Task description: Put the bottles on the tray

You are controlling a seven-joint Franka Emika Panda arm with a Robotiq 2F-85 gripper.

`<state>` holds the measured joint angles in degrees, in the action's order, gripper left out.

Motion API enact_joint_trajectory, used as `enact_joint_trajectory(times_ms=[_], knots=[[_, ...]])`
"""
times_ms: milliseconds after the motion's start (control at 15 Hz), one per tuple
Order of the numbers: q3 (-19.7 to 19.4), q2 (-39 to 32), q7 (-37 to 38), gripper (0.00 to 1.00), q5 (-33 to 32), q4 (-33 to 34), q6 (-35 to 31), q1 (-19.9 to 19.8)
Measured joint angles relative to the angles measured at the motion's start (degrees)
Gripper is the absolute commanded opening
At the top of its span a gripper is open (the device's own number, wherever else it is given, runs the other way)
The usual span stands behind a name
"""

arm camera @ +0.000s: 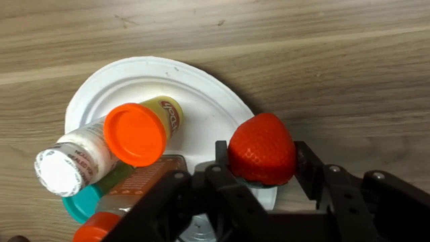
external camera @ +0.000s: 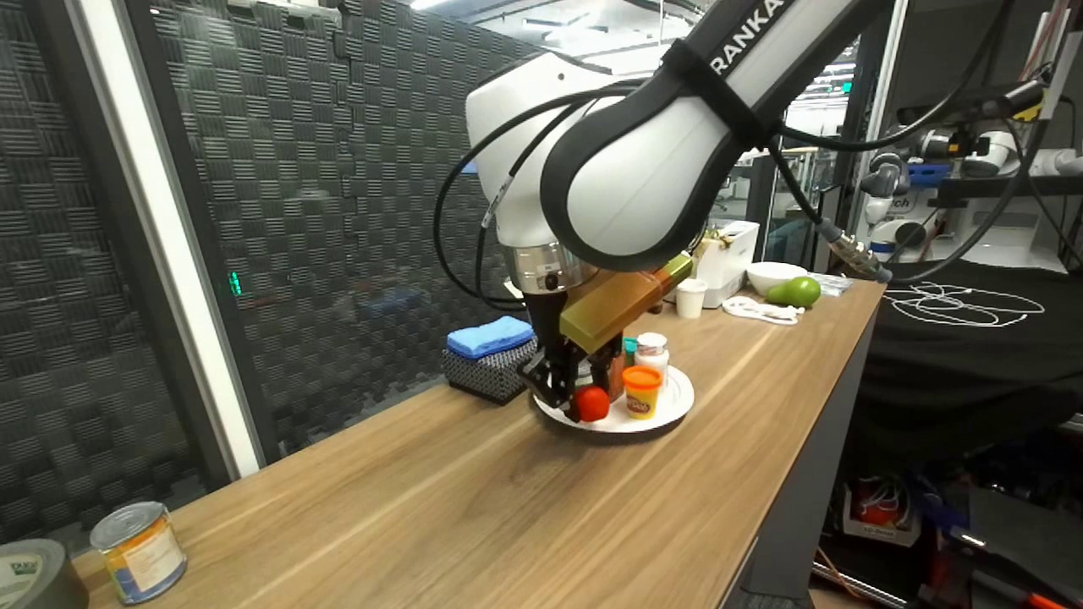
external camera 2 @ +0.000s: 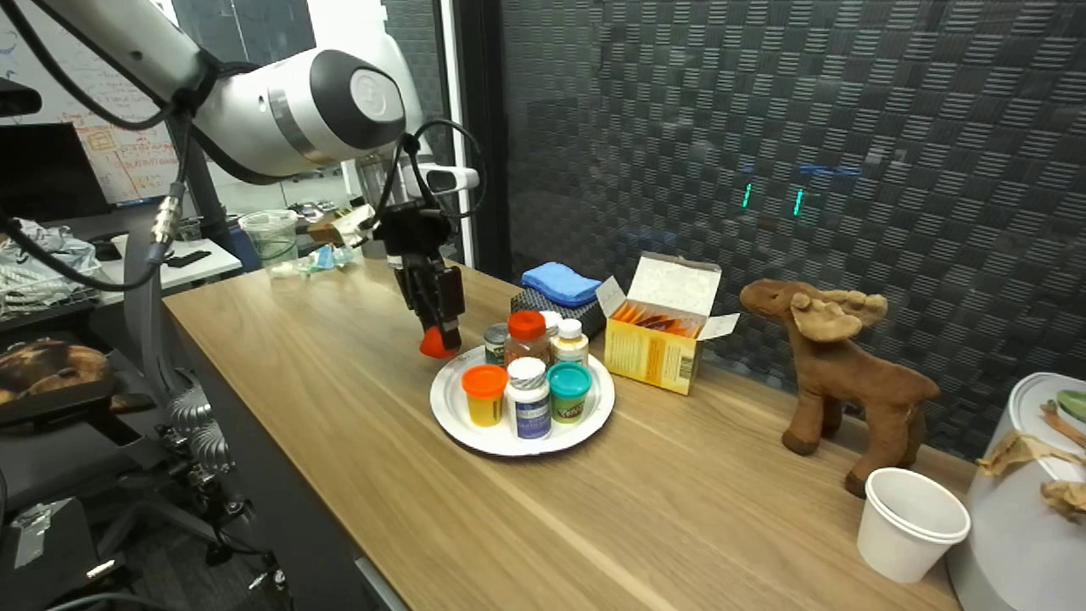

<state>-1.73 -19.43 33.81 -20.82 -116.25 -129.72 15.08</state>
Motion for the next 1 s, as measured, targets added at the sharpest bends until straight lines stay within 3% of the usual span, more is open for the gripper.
enact_joint_trajectory(times_ms=[133,200,267,400,533,1000], knots=[[-0.56,-0.12,0.79,0.26,0.0,0.0,0.01,-0.72],[-0.73,-0.19,1.06,0.38,0.0,0.0,0.01,-1.03],[-0.85,-0.26,1.27,0.76,0.0,0.0,0.02,-1.29],[-0.87,-0.34,1.3,0.81,0.0,0.0,0.02,-1.57],[-0.75,-0.34,1.24,0.97,0.0,-0.03,0.02,-1.57],[0.38,1.28,0.8,1.0,-1.0,-1.53,-0.9,-1.21]])
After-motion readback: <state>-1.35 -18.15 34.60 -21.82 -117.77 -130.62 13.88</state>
